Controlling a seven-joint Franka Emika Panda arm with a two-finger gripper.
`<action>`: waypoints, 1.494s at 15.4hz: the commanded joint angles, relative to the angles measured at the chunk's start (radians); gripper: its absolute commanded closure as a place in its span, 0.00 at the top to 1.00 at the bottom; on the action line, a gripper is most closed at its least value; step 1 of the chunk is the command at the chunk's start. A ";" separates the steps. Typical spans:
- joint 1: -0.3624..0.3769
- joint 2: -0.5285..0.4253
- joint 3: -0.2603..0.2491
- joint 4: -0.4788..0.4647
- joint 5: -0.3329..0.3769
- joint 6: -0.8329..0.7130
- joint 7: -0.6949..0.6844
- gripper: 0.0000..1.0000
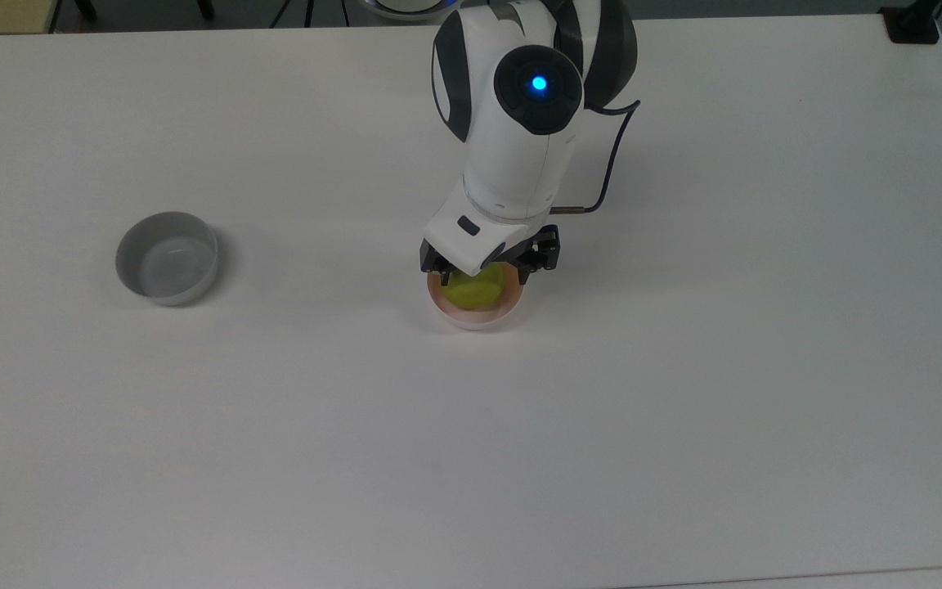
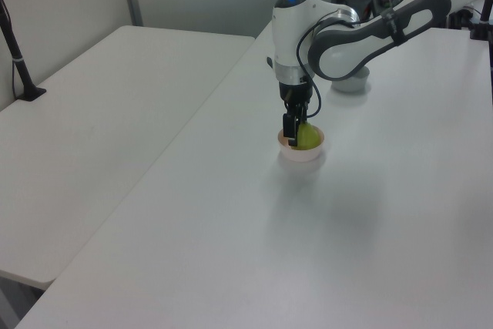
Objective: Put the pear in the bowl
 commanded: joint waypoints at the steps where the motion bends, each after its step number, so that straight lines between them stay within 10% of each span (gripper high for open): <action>1: 0.003 -0.042 -0.009 -0.016 -0.003 0.016 0.030 1.00; 23: -0.163 -0.437 -0.043 -0.019 0.127 -0.395 -0.034 1.00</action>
